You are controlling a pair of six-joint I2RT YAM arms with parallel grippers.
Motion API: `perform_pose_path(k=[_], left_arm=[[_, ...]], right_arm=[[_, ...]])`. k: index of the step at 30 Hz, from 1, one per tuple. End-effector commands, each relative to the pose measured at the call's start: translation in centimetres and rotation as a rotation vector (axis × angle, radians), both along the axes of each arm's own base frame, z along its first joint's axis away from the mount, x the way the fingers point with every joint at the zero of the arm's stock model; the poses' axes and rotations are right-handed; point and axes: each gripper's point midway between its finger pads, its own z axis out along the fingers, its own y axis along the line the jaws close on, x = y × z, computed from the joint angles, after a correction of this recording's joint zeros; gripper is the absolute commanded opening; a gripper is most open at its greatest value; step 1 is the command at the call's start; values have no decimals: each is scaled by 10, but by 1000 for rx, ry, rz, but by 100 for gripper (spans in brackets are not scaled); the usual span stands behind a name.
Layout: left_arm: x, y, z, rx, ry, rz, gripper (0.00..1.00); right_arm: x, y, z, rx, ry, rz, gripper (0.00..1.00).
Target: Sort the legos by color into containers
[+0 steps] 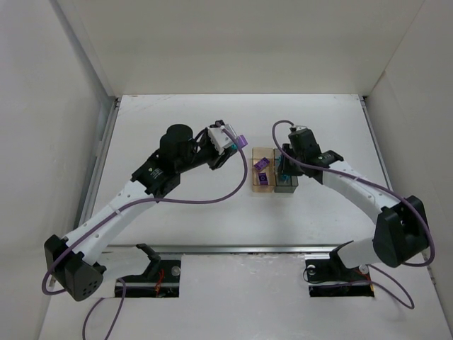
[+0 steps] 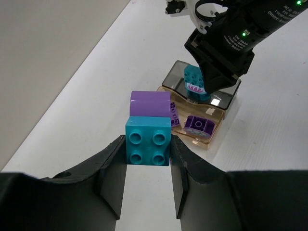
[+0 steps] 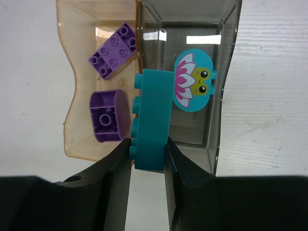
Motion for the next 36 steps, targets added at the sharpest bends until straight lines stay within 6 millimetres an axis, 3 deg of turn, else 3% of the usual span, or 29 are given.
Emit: perform_pose_path(k=[1,2,3,4,6,7,10,14,17,18,21,22,24,28,33,36], left_arm=[[-4,0,21,-59,-44,1,0],[-4,0,21,-59,-44,1,0],[-4,0,21,-59,-44,1,0],[-4,0,21,-59,-44,1,0],[-4,0,21,-59,-44,1,0],[-4,0,21,-59,-44,1,0],[-4,0,21,-64,-37,2,0],[-6,-1,21,-65,-35,-8,0],[-8,-2,19,-61,-27,-20,0],[-10,-3,19,-58,-32,-35,0],[-17,-8,19,-58,-39,-91,0],[-21,-11,20,-55,-49,-128,0],[-25,-14,21,-46,-69,-162,0],[-33,-18,30,-35,-127,-239,0],[-36,-24,31,8,-201,-285,0],[-36,-24,35,3,-209,-284,0]], right_arm=[[7,-7,-11,-29,5,3,10],[7,-6,-14,-26,16,9,22],[9,-7,-10,-19,17,6,52],[9,-8,-10,-31,12,7,63],[9,-16,-10,-64,16,-18,77],[13,-16,1,-63,-7,-25,88],[19,-10,38,-27,-76,4,96],[17,10,101,38,-239,143,96],[5,27,145,133,-353,260,96],[0,34,169,180,-427,310,95],[-32,70,199,351,-500,557,93],[-40,77,219,397,-573,620,93],[-59,88,230,458,-602,747,93],[-72,104,241,532,-571,879,93],[-58,122,232,629,-423,873,90],[-56,125,239,648,-438,878,84]])
